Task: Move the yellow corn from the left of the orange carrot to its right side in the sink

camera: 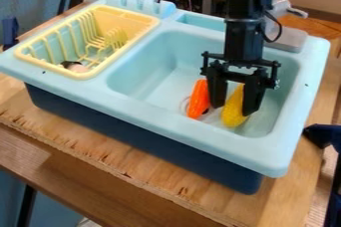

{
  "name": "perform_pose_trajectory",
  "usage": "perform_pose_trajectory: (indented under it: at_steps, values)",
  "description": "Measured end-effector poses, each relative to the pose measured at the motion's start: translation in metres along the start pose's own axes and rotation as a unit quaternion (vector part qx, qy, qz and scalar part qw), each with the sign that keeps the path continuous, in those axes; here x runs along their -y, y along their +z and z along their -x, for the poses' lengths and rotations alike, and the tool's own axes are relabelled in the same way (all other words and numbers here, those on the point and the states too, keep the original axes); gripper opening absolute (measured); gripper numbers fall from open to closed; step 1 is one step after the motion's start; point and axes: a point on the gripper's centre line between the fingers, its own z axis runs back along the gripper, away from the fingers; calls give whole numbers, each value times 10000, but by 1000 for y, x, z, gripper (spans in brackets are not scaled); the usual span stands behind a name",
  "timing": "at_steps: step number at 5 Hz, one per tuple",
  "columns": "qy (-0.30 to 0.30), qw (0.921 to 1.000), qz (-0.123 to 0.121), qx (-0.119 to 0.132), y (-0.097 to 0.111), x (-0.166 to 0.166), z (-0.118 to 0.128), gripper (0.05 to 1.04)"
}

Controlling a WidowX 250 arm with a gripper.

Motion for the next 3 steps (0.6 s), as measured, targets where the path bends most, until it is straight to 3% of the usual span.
perform_pose_trajectory:
  at_steps: [1, 2, 3]
  values:
    - [-72, 10000, 12, -2, 1, 10, 0, 1003]
    - [-260, 9989, -220, 314, 27, 19, 5, 999]
    - [-482, 9945, -729, 574, 71, 27, 16, 999]
